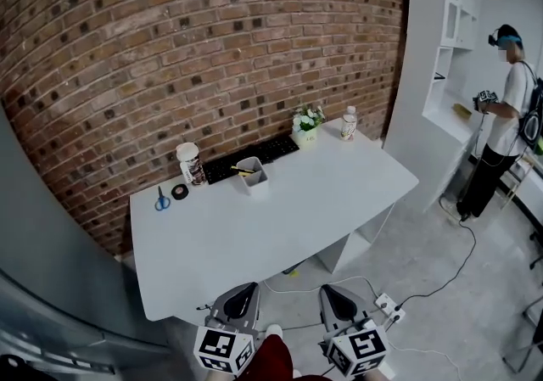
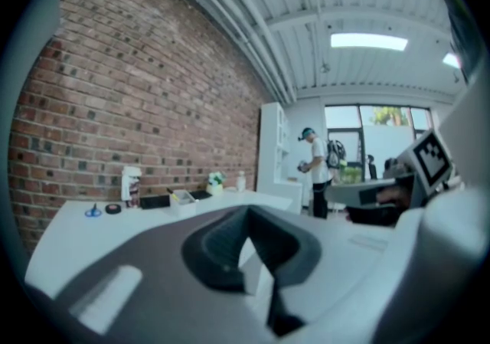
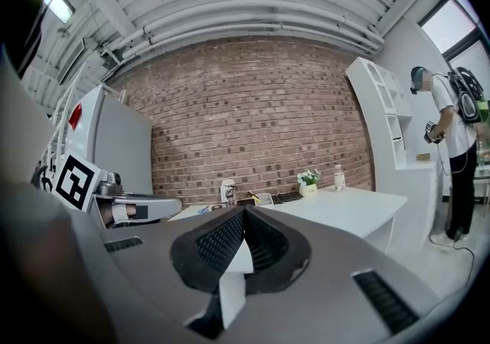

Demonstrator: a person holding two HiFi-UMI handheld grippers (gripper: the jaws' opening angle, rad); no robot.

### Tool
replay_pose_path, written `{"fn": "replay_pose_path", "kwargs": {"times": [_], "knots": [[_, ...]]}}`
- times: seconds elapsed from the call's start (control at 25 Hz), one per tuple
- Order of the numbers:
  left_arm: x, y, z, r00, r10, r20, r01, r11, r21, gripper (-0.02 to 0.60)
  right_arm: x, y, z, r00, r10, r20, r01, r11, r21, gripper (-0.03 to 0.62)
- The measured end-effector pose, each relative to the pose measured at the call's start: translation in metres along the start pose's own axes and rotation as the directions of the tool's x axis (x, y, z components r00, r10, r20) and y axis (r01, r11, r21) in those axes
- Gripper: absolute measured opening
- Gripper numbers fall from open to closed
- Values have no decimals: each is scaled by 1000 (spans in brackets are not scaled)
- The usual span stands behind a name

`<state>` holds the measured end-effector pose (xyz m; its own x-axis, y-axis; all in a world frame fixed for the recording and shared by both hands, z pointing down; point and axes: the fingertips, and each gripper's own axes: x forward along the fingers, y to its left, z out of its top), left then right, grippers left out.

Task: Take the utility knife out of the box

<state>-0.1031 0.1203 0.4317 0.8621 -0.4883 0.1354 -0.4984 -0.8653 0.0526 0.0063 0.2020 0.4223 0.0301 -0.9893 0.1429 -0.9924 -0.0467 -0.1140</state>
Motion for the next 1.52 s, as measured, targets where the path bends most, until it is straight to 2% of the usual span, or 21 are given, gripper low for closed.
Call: {"fn": "replay_pose_path", "kwargs": {"times": [0.88, 1.52], "knots": [[113, 114, -6, 999, 8, -41, -11, 997, -75, 3, 162, -32, 11, 999, -13, -49, 12, 1000, -19, 8], [153, 167, 2, 999, 7, -50, -10, 997, -70, 3, 235, -27, 20, 998, -17, -64, 15, 1000, -17, 8]]}}
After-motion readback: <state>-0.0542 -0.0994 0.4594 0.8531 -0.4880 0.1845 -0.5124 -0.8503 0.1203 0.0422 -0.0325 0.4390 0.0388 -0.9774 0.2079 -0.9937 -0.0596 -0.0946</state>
